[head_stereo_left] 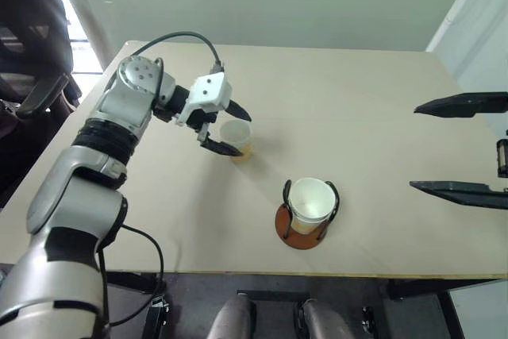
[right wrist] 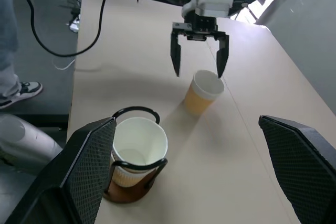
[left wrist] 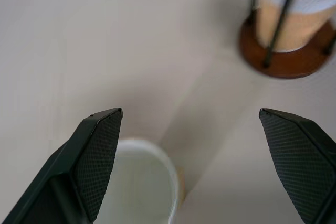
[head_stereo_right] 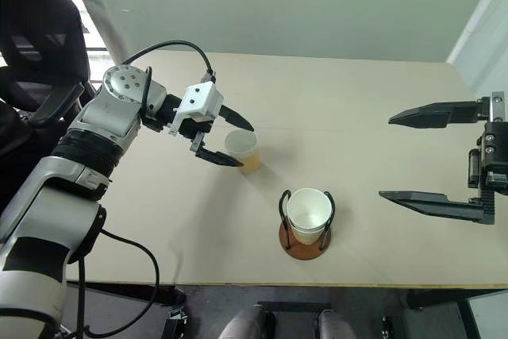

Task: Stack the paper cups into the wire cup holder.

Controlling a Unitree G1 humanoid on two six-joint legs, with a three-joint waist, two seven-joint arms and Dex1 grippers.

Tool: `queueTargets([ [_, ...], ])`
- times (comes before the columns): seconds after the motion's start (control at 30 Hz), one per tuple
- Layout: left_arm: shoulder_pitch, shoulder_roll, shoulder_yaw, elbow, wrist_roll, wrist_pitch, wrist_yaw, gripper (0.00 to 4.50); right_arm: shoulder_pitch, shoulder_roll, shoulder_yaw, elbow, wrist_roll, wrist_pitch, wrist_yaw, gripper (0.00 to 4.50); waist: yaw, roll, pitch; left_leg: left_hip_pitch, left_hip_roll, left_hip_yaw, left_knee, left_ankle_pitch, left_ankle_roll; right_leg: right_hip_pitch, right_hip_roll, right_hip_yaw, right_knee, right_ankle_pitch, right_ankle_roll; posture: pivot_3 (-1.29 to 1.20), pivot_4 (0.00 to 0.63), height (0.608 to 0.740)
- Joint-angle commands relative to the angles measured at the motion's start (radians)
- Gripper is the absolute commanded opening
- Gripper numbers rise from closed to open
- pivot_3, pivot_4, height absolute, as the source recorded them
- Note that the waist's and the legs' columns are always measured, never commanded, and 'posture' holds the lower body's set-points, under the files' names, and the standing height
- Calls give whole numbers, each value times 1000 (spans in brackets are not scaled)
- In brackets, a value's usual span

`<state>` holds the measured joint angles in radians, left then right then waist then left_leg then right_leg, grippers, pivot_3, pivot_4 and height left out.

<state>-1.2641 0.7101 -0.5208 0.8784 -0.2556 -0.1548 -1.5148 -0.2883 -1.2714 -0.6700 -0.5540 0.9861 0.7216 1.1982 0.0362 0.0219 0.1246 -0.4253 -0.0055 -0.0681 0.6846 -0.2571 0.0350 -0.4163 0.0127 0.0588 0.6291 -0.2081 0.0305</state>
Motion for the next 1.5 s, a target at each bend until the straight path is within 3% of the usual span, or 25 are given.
queueTargets([
  [0.03,-20,-27,56,72,82,-40,10,4462,-19,-23,-15,7,-8,-17,3,4500,0,0,0,0,0,0,0,0,0,0,0,0,0,0,0,0,150,740],
  [0.27,-20,-91,108,160,181,-77,-18,4462,1,-24,-57,-21,-2,18,-7,4500,-1,0,0,0,0,0,-1,0,0,-1,0,0,1,0,0,0,150,740],
  [0.3,-18,-97,106,175,202,-85,-16,4305,1,-24,-60,-24,0,22,-10,4500,-1,0,0,0,0,1,-1,0,0,-1,0,0,1,0,0,0,150,740],
  [0.4,-10,-109,96,210,270,-136,1,3540,3,-27,-77,-32,5,36,-15,4500,-2,0,0,0,0,1,-1,0,0,-1,0,0,0,0,0,0,150,740],
  [0.7,-39,-165,116,309,412,-255,168,100,11,-26,-114,-52,11,72,-24,4500,-2,-1,0,0,0,1,0,0,0,-1,0,0,1,0,0,0,150,740],
  [0.93,-60,-144,159,303,410,-294,91,45,26,-22,-130,-48,-1,71,-13,4500,-2,-1,0,0,0,1,-1,0,0,-1,0,0,1,0,0,0,150,740],
  [1.03,-106,-131,216,234,326,-254,-49,45,27,-31,-136,-38,-4,72,-5,4500,-2,-1,1,0,0,2,-1,0,0,-1,1,0,0,0,0,0,150,740],
  [1.13,-162,-107,187,50,115,-89,-100,45,36,-37,-156,-19,-16,72,25,4500,0,-2,1,-3,0,1,0,0,1,-2,1,0,0,0,1,0,150,740],
  [1.23,-173,25,25,-368,-287,187,-100,45,52,-50,-184,-8,-30,81,67,4500,-3,-3,1,-5,0,2,0,0,2,-3,0,0,-2,1,1,0,150,740],
  [1.3,-173,95,-50,-533,-457,253,-100,45,65,-55,-195,-10,-30,88,91,4500,-5,-2,-2,-4,0,4,0,1,0,-3,0,1,-2,0,2,0,150,740],
  [1.4,-195,153,-164,-675,-613,249,-100,45,83,-61,-212,-11,-42,93,122,4500,-5,0,-2,3,0,6,-1,-1,-2,2,-1,2,-2,-4,1,0,150,740],
  [1.5,-228,174,-277,-702,-648,197,-100,45,79,-66,-218,-9,-50,95,120,4500,-6,0,-1,4,1,6,-1,-3,2,2,-1,2,1,-4,0,0,150,740],
])
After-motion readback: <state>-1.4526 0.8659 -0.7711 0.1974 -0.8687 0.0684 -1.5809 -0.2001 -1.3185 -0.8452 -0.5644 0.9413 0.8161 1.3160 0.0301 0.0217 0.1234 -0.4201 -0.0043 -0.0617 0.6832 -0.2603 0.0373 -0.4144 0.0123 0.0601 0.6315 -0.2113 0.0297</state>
